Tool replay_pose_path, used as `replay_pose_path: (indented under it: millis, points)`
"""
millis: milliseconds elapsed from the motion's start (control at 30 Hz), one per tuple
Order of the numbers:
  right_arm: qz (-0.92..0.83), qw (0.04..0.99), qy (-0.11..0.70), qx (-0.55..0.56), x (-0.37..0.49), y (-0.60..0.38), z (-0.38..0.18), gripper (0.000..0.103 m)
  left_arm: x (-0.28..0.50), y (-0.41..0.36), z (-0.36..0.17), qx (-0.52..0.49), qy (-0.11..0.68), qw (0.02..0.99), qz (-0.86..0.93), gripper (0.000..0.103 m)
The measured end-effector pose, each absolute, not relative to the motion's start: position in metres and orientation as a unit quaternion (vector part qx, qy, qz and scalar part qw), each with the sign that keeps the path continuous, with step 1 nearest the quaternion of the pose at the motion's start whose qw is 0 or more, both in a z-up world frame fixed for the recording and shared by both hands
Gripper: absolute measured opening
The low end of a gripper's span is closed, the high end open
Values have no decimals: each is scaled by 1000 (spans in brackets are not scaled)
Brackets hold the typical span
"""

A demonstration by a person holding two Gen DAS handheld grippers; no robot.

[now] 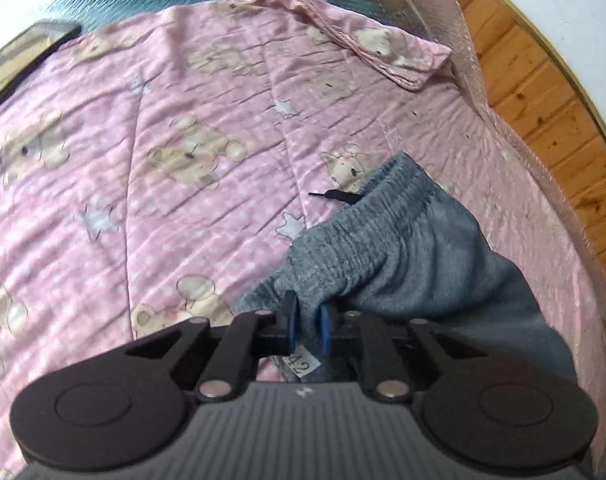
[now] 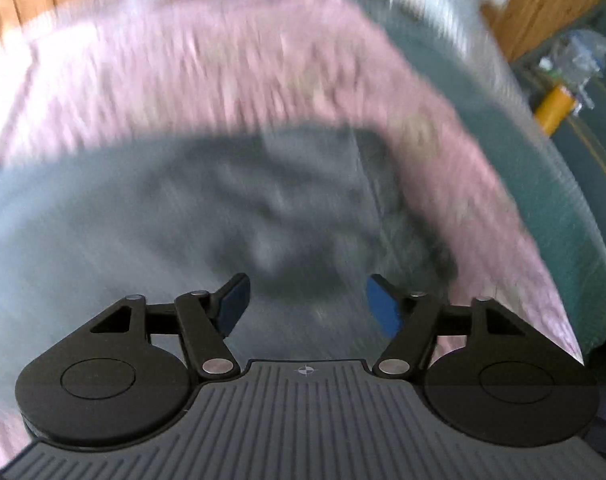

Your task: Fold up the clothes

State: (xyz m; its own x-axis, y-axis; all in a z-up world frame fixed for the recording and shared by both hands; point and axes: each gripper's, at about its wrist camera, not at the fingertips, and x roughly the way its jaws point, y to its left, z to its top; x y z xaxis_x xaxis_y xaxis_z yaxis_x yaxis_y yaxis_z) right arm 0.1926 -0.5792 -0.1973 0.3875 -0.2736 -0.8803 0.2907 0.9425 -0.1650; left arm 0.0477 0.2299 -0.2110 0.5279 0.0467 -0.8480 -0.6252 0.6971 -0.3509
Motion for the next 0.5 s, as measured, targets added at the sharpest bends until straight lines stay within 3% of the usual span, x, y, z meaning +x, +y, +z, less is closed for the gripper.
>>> replay_pose_path:
  millis: [67,100,133,333,400,500]
  points:
    - [-168,824,541,37,188,-596,-195,60,42,227,-203,-306,451,809,223,33]
    - [-166,827,534,52,186,-604,-187,58,36,225,-197,-295,452,807,239,55]
    - [-167,838,516,63,185,-611,-175,60,30,223,-192,-283,453,806,255,63]
    - [-121,890,431,86,217,-657,-132,58,35,154,-139,-229,419,823,306,58]
    - [-76,885,452,80,243,-668,-143,49,55,107,-122,-184,416,838,301,58]
    - [-48,887,452,80,259,-687,-151,52,80,45,-104,-129,414,852,292,58]
